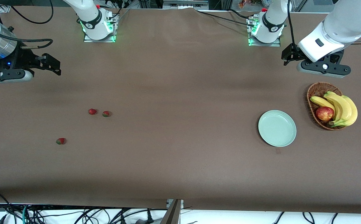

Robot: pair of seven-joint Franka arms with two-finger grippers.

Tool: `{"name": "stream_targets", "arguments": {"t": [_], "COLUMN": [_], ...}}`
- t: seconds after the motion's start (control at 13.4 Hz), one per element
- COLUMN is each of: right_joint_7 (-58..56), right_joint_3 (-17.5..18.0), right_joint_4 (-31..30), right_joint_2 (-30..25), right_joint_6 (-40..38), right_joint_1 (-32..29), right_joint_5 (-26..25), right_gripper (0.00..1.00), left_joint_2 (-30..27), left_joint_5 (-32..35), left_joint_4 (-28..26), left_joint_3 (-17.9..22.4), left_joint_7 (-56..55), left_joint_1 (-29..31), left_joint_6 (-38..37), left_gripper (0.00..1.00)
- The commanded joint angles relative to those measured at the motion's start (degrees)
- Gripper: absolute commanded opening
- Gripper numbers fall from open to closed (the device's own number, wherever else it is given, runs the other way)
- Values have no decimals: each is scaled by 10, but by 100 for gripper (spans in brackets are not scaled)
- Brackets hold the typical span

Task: Collect all strawberries into plate
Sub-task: 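Reach the right gripper down and grasp a red strawberry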

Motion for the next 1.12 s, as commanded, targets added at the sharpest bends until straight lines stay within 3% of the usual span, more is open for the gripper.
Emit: {"name": "stream_targets", "arguments": {"t": [0.0, 0.3, 0.52, 1.05], "right_joint_7": [9, 11, 41, 74], "right_joint_3": [4, 6, 6, 6], "right_joint_4": [-7, -47, -161, -220], "right_joint_2": [-6, 5, 48, 198], "right_joint_6": [-5, 18, 194, 385], "right_joint_1": [-1, 6, 27, 56], "right_joint_5": [9, 9, 9, 9], "right_gripper": [100, 100, 100, 100], "left_joint_2": [-2, -2, -2, -2], "left_joint_5": [-16, -16, -16, -16], "left_joint_4": [9, 9, 9, 9], "left_joint_3": [0, 0, 0, 0], "left_joint_7": [5, 5, 5, 5], "left_joint_1": [2, 3, 3, 2], "left_joint_6": [-11, -11, -11, -11], "left_gripper": [100, 100, 100, 100]}}
